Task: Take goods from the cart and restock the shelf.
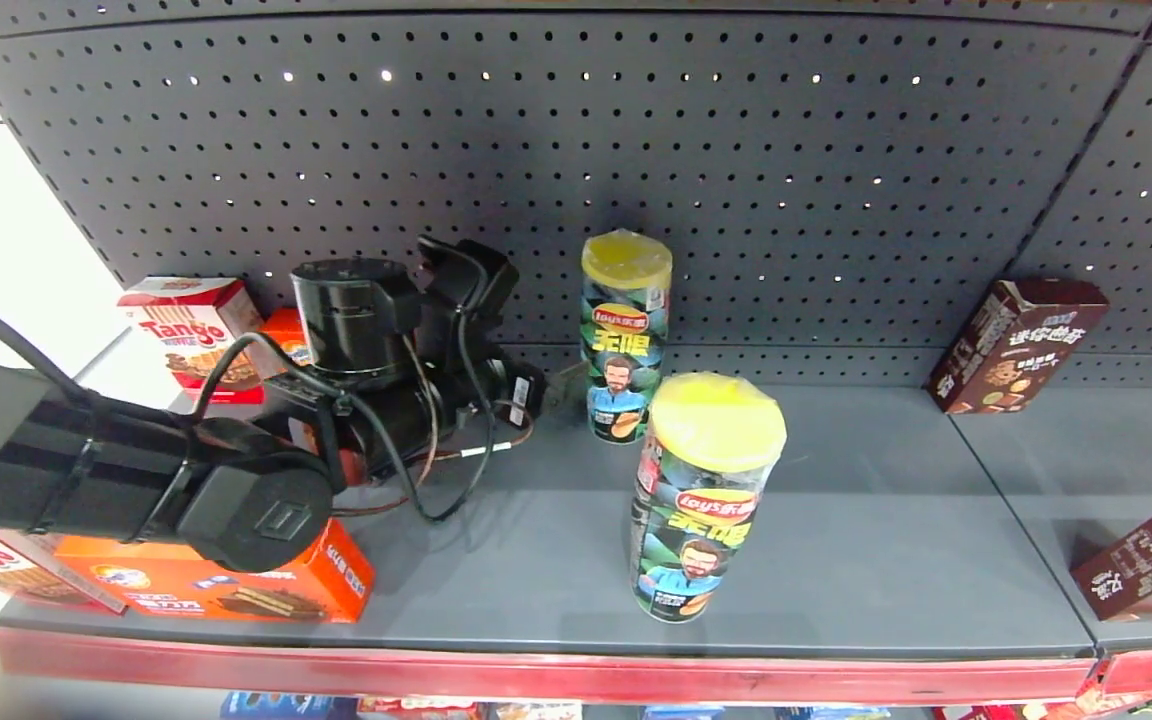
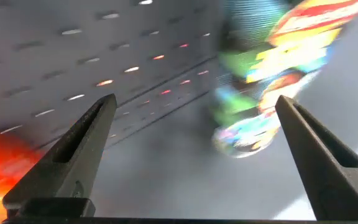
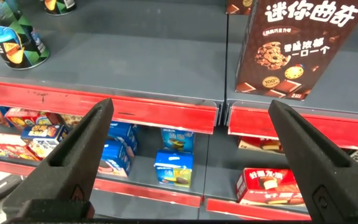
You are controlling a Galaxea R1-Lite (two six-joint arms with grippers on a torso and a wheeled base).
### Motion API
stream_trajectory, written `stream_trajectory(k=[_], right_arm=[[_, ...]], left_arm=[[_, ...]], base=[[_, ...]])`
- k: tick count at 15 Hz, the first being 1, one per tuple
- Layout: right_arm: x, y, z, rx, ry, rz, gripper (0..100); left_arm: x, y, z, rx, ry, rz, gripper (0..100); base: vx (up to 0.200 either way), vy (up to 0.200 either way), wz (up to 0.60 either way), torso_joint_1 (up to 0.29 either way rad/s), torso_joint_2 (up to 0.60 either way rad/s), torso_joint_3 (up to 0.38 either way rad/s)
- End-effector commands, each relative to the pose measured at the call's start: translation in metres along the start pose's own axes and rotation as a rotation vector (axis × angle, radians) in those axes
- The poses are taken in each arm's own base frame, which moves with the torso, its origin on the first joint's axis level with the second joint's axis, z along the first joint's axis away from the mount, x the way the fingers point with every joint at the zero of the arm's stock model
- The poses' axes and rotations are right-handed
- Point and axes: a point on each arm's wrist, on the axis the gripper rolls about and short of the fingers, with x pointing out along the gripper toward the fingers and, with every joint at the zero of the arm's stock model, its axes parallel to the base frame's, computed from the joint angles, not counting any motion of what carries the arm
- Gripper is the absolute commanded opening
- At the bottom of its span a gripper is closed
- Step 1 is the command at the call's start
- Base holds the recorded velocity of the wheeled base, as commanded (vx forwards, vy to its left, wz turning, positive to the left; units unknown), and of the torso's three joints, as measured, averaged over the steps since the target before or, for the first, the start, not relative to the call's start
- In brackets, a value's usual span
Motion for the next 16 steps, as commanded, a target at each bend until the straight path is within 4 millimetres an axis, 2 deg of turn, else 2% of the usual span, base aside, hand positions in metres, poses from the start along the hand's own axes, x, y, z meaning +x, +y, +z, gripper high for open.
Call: stream_trajectory(k=[1,2,5,11,16], right_arm=[[0.0,0.0,0.0,0.0,0.002,0.0,100],[0.0,0.0,0.0,0.0,0.002,0.0,100],[0.0,0.0,0.0,0.0,0.001,0.0,100],[0.0,0.0,0.0,0.0,0.001,-0.001,100],[0.0,0.0,0.0,0.0,0.002,-0.001,100]], left_arm=[[-0.013,0.021,0.001,0.065,0.013,0.061,100],[-0.014,0.028,-0.002,0.111,0.03,0.079,100],[-0.01,0.028,-0.004,0.121,0.045,0.121,100],[0.033,0.017,-0.019,0.114,0.053,0.092,100],[0.05,0.009,-0.026,0.094,0.053,0.073,100]], base=[[0.0,0.0,0.0,0.0,0.0,0.0],[0.0,0.0,0.0,0.0,0.0,0.0],[0.0,0.0,0.0,0.0,0.0,0.0],[0.0,0.0,0.0,0.0,0.0,0.0],[0.0,0.0,0.0,0.0,0.0,0.0]])
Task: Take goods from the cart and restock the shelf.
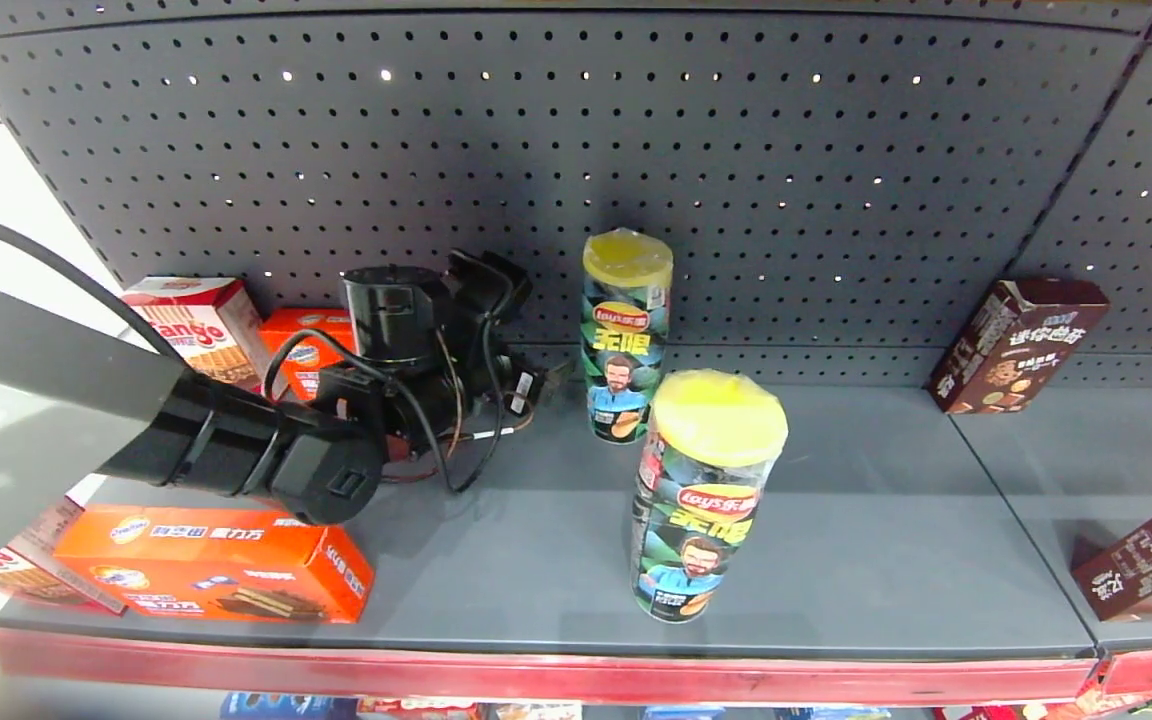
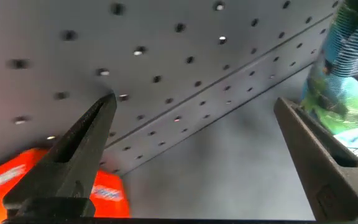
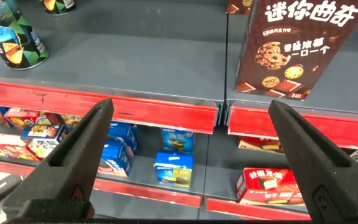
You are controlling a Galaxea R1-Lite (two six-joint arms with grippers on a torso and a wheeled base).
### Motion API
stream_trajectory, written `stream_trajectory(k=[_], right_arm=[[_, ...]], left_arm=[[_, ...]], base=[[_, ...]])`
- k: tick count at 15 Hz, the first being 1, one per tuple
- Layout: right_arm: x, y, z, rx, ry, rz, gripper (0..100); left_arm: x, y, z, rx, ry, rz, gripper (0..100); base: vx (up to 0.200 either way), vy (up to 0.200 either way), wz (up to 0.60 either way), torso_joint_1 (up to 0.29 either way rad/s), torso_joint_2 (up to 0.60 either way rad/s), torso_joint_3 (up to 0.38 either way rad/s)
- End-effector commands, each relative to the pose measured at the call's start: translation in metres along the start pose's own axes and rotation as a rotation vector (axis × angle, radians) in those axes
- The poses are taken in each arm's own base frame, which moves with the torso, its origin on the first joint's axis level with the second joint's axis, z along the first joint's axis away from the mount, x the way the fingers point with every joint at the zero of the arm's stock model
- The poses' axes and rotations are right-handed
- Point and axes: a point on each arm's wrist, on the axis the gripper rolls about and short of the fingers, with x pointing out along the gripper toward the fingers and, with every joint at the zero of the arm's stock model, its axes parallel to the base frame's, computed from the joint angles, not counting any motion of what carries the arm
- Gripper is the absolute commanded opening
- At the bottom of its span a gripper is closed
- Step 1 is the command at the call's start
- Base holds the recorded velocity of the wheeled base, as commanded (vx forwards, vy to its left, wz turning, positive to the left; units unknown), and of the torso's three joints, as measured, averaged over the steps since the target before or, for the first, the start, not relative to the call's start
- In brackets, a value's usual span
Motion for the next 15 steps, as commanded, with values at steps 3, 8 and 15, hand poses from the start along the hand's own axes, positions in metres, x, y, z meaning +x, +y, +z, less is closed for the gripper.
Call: stream_trajectory(k=[3,8,15], right_arm=[[0.0,0.0,0.0,-0.001,0.001,0.0,100],[0.0,0.0,0.0,-0.001,0.001,0.0,100],[0.0,0.0,0.0,-0.001,0.0,0.0,100]], left_arm=[[0.007,-0.017,-0.004,-0.02,0.01,-0.032,100],[0.007,-0.024,-0.003,-0.022,0.007,-0.049,100],[0.01,-0.028,-0.002,-0.023,0.001,-0.055,100]], base=[[0.0,0.0,0.0,0.0,0.0,0.0],[0.0,0.0,0.0,0.0,0.0,0.0],[0.0,0.0,0.0,0.0,0.0,0.0]])
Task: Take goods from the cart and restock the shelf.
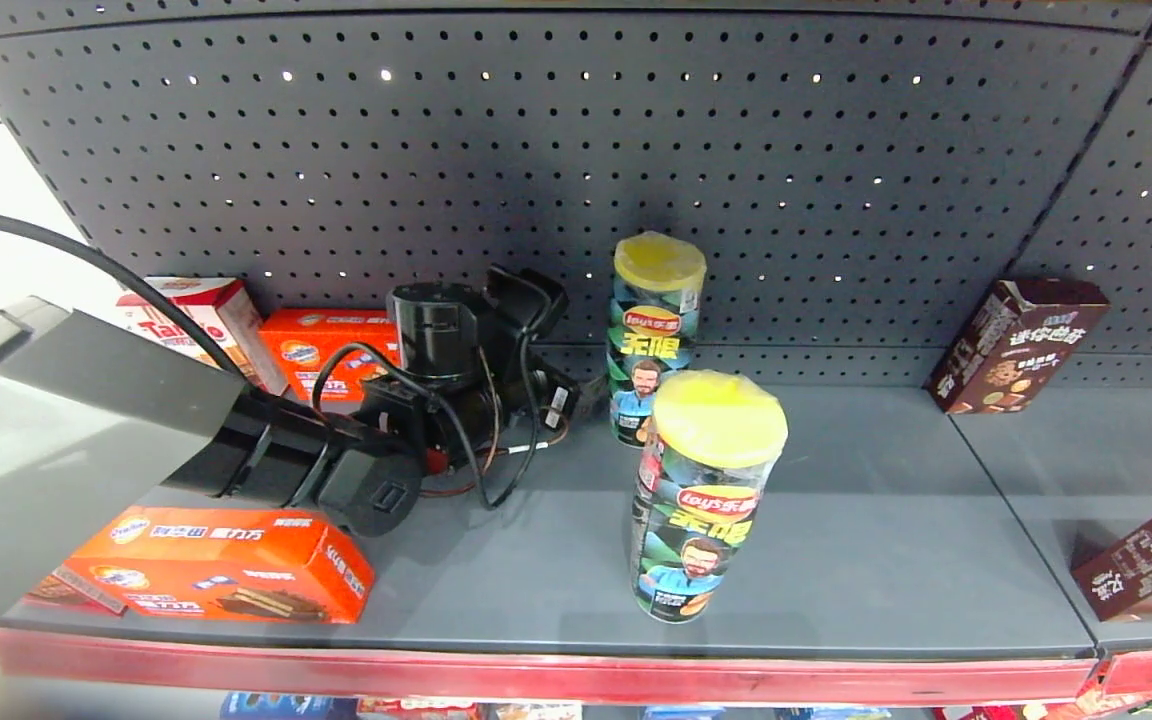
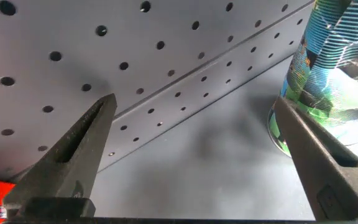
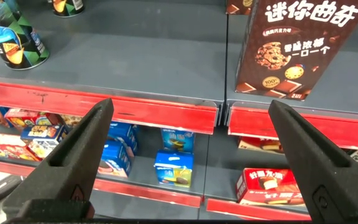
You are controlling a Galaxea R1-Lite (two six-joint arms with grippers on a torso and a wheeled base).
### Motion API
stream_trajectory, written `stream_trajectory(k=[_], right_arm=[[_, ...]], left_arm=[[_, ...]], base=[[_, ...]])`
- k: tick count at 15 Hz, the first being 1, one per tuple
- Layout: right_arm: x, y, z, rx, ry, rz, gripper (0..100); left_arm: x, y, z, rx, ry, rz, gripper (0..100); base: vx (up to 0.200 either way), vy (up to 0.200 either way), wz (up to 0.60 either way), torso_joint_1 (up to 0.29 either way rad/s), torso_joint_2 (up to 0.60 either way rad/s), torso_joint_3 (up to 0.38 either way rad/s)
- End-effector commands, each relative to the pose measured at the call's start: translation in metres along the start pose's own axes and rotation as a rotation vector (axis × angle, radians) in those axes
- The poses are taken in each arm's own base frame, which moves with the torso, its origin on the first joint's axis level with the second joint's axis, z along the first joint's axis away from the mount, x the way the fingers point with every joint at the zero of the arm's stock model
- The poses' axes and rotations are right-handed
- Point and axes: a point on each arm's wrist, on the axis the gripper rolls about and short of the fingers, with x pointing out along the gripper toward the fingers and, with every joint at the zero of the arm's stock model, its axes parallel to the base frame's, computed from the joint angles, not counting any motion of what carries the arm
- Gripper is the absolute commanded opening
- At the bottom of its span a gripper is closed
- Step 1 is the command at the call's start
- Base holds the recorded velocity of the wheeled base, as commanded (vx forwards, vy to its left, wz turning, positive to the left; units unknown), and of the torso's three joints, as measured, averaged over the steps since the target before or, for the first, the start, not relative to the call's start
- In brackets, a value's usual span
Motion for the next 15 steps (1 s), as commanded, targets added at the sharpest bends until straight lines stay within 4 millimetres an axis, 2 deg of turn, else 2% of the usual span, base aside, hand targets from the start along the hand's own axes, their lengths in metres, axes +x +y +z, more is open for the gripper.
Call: stream_trajectory(k=[1,3,4,5,8,10,11,12,13,15], right_arm=[[0.0,0.0,0.0,0.0,0.001,0.003,100],[0.0,0.0,0.0,-0.004,0.001,0.012,100],[0.0,0.0,0.0,0.001,0.001,0.015,100],[0.0,0.0,0.0,0.001,0.001,0.016,100],[0.0,0.001,0.0,0.02,0.007,0.029,100],[-0.001,-0.001,0.003,0.031,-0.004,-0.031,100],[0.002,-0.001,0.04,0.04,-0.017,-0.022,100],[0.01,0.0,0.065,0.04,0.007,0.006,100],[0.02,0.002,0.083,0.027,0.036,0.069,100],[0.038,0.006,0.101,-0.053,0.087,0.121,100]], left_arm=[[0.0,0.0,0.0,0.0,0.0,0.002,100],[-0.005,0.004,0.005,-0.001,-0.005,0.023,100],[-0.015,0.012,0.017,-0.004,-0.037,0.043,100],[-0.019,0.019,0.022,-0.006,-0.047,0.062,100],[-0.053,0.033,0.052,-0.004,-0.115,0.119,100],[-0.071,0.034,0.058,-0.003,-0.113,0.155,100],[-0.084,0.034,0.058,-0.003,-0.102,0.181,100],[-0.095,0.033,0.055,-0.002,-0.087,0.183,100],[-0.103,0.033,0.054,-0.001,-0.08,0.184,100],[-0.11,0.034,0.055,-0.003,-0.081,0.207,100]], base=[[0.0,0.0,0.0,0.0,0.0,0.0],[0.0,0.0,0.0,0.0,0.0,0.0],[0.0,0.0,0.0,0.0,0.0,0.0],[0.0,0.0,0.0,0.0,0.0,0.0],[0.0,0.0,0.0,0.0,0.0,0.0],[0.0,0.0,0.0,0.0,0.0,0.0],[0.0,0.0,0.0,0.0,0.0,0.0],[0.0,0.0,0.0,0.0,0.0,0.0],[0.0,0.0,0.0,0.0,0.0,0.0],[0.0,0.0,0.0,0.0,0.0,0.0]])
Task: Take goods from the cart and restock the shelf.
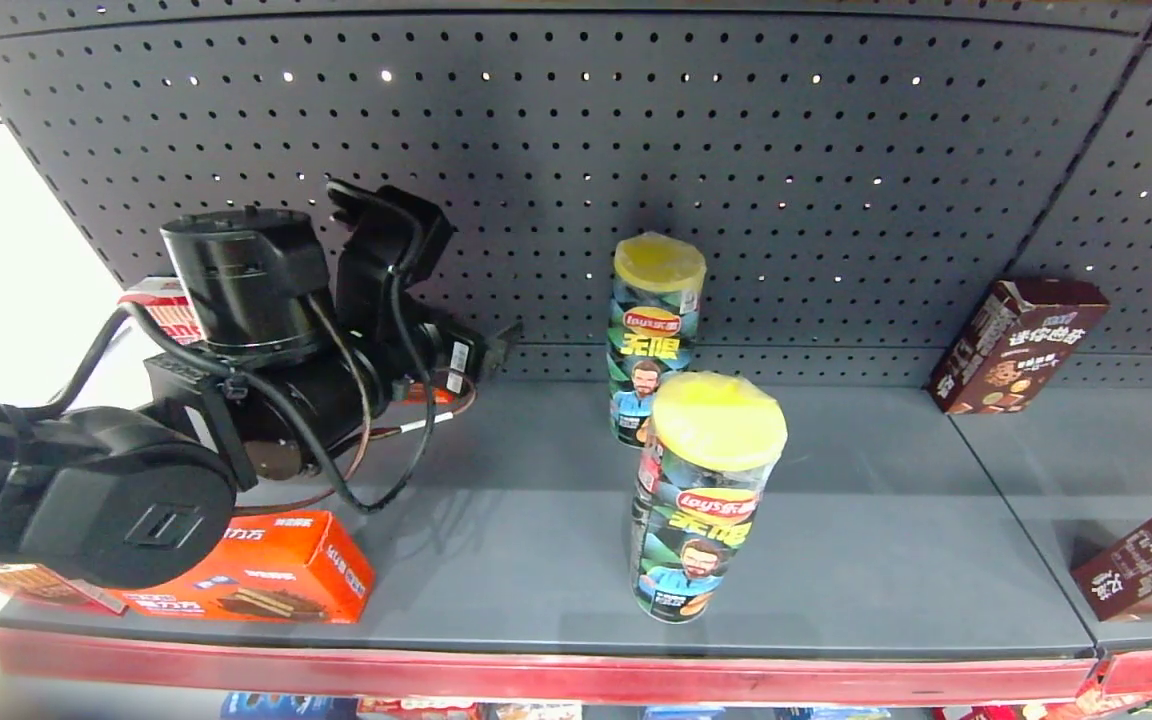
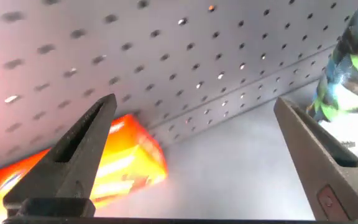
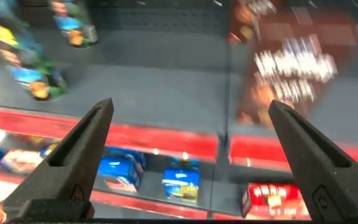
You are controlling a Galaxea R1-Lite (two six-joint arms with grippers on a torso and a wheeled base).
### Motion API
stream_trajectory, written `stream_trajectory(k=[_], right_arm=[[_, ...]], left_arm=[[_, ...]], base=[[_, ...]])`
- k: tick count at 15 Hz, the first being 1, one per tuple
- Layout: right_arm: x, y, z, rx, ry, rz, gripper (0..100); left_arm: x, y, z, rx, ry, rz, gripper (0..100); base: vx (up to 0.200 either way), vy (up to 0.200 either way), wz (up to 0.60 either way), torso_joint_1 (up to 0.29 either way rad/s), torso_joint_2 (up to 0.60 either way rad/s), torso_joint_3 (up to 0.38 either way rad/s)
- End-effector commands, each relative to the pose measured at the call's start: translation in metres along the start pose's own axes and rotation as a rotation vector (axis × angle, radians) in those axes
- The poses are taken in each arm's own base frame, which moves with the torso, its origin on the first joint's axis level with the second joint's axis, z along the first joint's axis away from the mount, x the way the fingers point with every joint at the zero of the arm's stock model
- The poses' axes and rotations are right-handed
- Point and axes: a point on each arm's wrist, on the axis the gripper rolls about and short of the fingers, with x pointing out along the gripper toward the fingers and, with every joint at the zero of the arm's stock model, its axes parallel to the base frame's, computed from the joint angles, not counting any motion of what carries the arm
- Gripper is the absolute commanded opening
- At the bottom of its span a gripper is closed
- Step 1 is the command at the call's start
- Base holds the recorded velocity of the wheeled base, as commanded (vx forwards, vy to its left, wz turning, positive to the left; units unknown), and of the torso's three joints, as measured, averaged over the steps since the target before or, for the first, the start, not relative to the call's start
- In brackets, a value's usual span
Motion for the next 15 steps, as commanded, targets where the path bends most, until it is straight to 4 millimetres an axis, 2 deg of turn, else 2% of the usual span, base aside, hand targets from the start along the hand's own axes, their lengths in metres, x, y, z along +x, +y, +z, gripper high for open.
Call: stream_trajectory(k=[1,3,4,5,6,7,8,9,12,15], right_arm=[[0.055,0.011,0.054,-0.112,0.157,0.119,100],[0.092,0.024,0.067,-0.131,0.238,0.236,100],[0.092,0.024,0.067,-0.131,0.238,0.236,100],[0.128,0.039,0.069,-0.143,0.293,0.286,100],[0.148,0.048,0.066,-0.148,0.314,0.306,100],[0.15,0.049,0.066,-0.149,0.316,0.307,100],[0.176,0.059,0.057,-0.151,0.347,0.32,100],[0.189,0.069,0.049,-0.157,0.366,0.339,100],[0.206,0.083,0.037,-0.179,0.435,0.372,100],[0.217,0.096,0.033,-0.196,0.456,0.391,100]], left_arm=[[-0.013,0.005,0.01,-0.008,-0.034,0.015,100],[-0.012,0.007,0.013,-0.013,-0.057,0.023,100],[-0.012,0.007,0.013,-0.013,-0.057,0.023,100],[-0.012,0.008,0.015,-0.02,-0.081,0.032,100],[-0.011,0.008,0.016,-0.025,-0.09,0.034,100],[-0.011,0.008,0.016,-0.025,-0.09,0.034,100],[-0.011,0.008,0.016,-0.026,-0.096,0.036,100],[-0.011,0.007,0.014,-0.03,-0.104,0.036,100],[-0.008,0.008,0.014,-0.031,-0.11,0.041,100],[-0.002,0.006,0.009,-0.031,-0.11,0.043,100]], base=[[0.0,0.0,0.0,0.0,0.0,0.0],[0.0,0.0,0.0,0.0,0.0,0.0],[0.0,0.0,0.0,0.0,0.0,0.0],[0.0,0.0,0.0,0.0,0.0,0.0],[0.0,0.0,0.0,0.0,0.0,0.0],[0.0,0.0,0.0,0.0,0.0,0.0],[0.0,0.0,0.0,0.0,0.0,0.0],[0.0,0.0,0.0,0.0,0.0,0.0],[0.0,0.0,0.0,0.0,0.0,0.0],[0.0,0.0,0.0,0.0,0.0,0.0]])
